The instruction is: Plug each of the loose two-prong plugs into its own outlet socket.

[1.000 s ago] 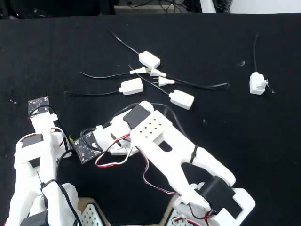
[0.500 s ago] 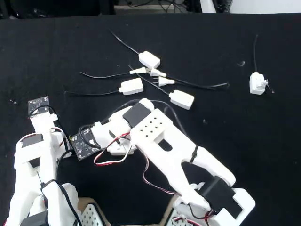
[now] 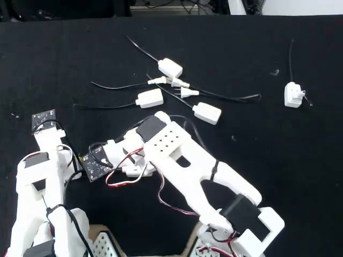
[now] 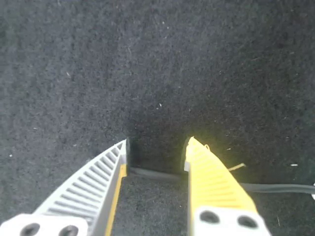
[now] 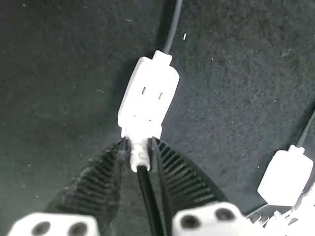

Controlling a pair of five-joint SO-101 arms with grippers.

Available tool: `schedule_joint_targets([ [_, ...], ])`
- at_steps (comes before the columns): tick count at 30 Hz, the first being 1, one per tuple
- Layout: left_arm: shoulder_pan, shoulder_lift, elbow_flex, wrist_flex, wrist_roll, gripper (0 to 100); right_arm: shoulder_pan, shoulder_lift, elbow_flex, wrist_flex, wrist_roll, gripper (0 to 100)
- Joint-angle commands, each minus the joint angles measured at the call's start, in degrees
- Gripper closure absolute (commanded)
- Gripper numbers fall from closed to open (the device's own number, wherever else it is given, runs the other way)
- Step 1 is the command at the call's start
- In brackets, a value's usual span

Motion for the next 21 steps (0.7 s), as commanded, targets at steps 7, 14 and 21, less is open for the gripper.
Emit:
schedule_joint_targets([
  [7,-0.4,-1.4,-0.5,-0.3,0.0,80,1.3,0.0,-1.5,0.5,-1.7,98.8],
  [14,-0.4,-1.4,-0.5,-0.3,0.0,80,1.4,4.4,-2.0,0.2,-2.1,98.8],
  [21,-0.4,-1.4,-0.5,-0.3,0.0,80,3.9,10.4,-6.8,0.2,-2.3,98.8],
])
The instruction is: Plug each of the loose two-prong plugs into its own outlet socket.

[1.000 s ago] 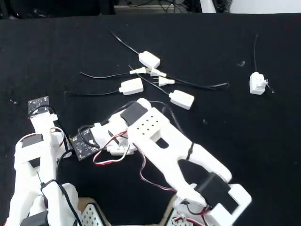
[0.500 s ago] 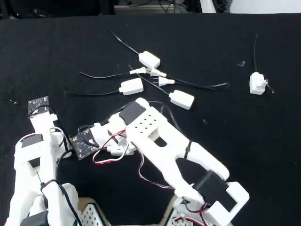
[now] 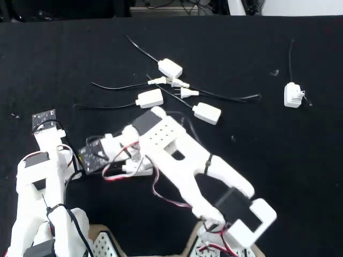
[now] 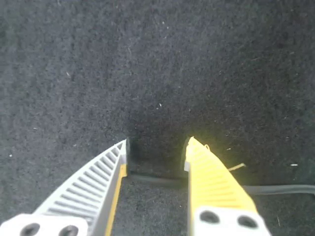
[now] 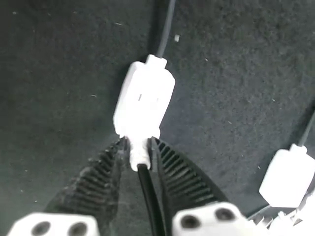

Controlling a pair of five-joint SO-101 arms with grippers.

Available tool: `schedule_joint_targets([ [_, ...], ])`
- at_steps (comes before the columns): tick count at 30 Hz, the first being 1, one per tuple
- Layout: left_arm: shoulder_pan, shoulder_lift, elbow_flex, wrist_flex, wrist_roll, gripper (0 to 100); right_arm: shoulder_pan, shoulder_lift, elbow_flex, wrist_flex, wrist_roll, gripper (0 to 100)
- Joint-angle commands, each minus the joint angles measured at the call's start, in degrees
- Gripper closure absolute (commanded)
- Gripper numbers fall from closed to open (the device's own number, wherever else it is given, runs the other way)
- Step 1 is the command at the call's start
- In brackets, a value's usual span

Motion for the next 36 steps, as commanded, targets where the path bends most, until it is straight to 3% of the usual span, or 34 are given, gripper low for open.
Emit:
schedule_joint_targets([
  [1,-0.4,-1.4,-0.5,-0.3,0.0,80,2.5,3.8,-1.7,0.1,-0.6,98.8],
  [17,-0.4,-1.4,-0.5,-0.3,0.0,80,2.6,-5.4,10.5,-1.7,-0.8,98.8],
  [21,-0.4,-1.4,-0.5,-0.3,0.0,80,2.4,-3.4,11.2,-3.8,-4.7,98.8],
  [36,-0.4,-1.4,-0.5,-0.3,0.0,80,3.0,4.7,9.0,-7.3,-4.7,98.8],
])
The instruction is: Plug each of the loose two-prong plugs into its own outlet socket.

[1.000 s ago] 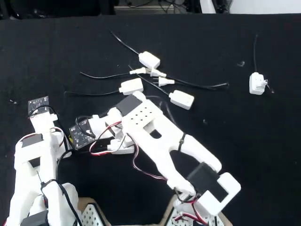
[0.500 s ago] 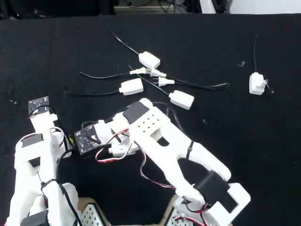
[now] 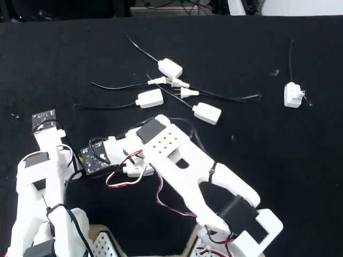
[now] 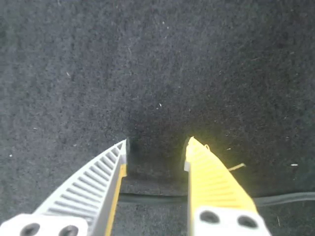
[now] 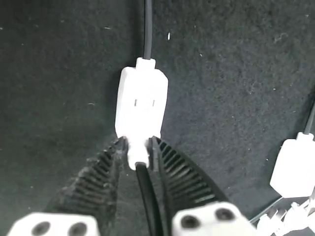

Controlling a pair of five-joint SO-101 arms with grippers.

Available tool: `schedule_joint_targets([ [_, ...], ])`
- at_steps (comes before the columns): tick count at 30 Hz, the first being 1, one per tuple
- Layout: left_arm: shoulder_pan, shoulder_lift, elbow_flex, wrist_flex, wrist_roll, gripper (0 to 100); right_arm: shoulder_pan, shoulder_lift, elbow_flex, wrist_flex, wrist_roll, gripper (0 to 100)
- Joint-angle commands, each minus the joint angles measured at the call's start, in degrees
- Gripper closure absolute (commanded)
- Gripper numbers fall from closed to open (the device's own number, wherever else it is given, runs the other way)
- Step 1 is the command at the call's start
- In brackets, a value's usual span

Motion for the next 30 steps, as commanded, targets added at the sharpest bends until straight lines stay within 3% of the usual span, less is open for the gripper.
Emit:
schedule_joint_targets([
  [1,-0.4,-1.4,-0.5,-0.3,0.0,80,3.3,5.8,1.1,-1.1,-0.1,98.8],
  [6,-0.4,-1.5,-0.5,-0.3,0.1,80,6.6,5.8,0.0,-1.1,1.4,98.8],
  [19,-0.3,-2.1,-2.2,-0.1,0.0,80,6.4,5.4,-0.3,-1.1,-1.1,98.8],
  [30,1.0,-2.0,-35.7,24.4,0.0,80,4.4,-0.7,4.2,-5.1,-6.7,98.8],
])
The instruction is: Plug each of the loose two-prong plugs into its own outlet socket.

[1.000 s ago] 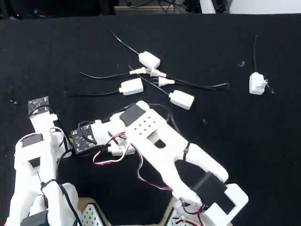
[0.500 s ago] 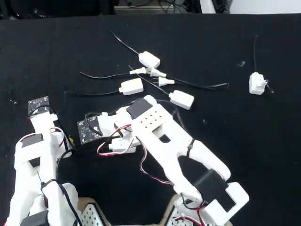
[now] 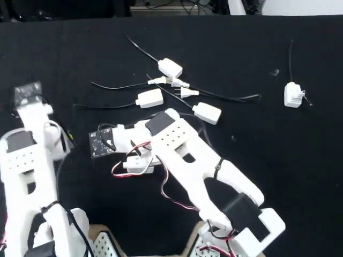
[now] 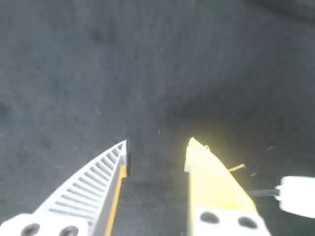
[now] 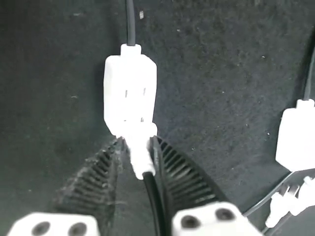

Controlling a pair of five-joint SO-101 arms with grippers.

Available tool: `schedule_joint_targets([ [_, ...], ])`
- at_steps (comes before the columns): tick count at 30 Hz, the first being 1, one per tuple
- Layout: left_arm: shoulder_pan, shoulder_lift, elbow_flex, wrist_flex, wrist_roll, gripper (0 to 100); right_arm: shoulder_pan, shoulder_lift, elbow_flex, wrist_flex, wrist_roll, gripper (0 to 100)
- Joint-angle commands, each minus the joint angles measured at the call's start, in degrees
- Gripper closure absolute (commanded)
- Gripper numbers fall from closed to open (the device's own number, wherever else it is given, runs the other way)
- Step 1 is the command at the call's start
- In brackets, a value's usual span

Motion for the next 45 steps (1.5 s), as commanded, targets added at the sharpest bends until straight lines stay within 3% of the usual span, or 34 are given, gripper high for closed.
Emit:
schedule_joint_targets([
  [1,2.4,-1.2,-14.5,9.2,-0.4,80,-0.1,0.7,4.2,-3.9,-1.8,98.8],
  [4,7.3,-1.2,-14.2,15.7,-1.1,80,-0.2,0.7,4.5,-4.6,-3.6,98.8],
  [7,8.7,-1.2,-8.9,16.0,-3.2,80,-0.1,0.3,4.2,-4.6,-5.3,98.8],
  [12,9.2,-1.3,2.3,3.9,-2.5,80,-0.3,0.2,4.2,-4.6,-7.2,98.8],
  [16,8.9,-1.3,8.9,-5.5,3.2,80,-0.1,0.2,4.5,-6.5,-9.6,98.8],
  [22,8.8,-1.3,14.0,-8.8,11.7,80,0.0,0.6,4.4,-7.4,-11.3,98.8],
  [29,2.1,-1.3,17.7,-9.6,6.7,80,0.0,0.7,4.5,-7.4,-11.3,98.8],
  [35,-0.2,-1.3,20.3,-18.6,6.5,80,0.0,0.7,4.6,-7.3,-11.3,98.8],
  [37,0.0,-1.3,18.4,-16.9,6.6,80,0.0,0.7,4.6,-7.3,-11.3,98.8],
  [45,0.4,-1.3,1.5,3.0,6.2,80,0.0,0.7,4.6,-7.4,-11.3,98.8],
])
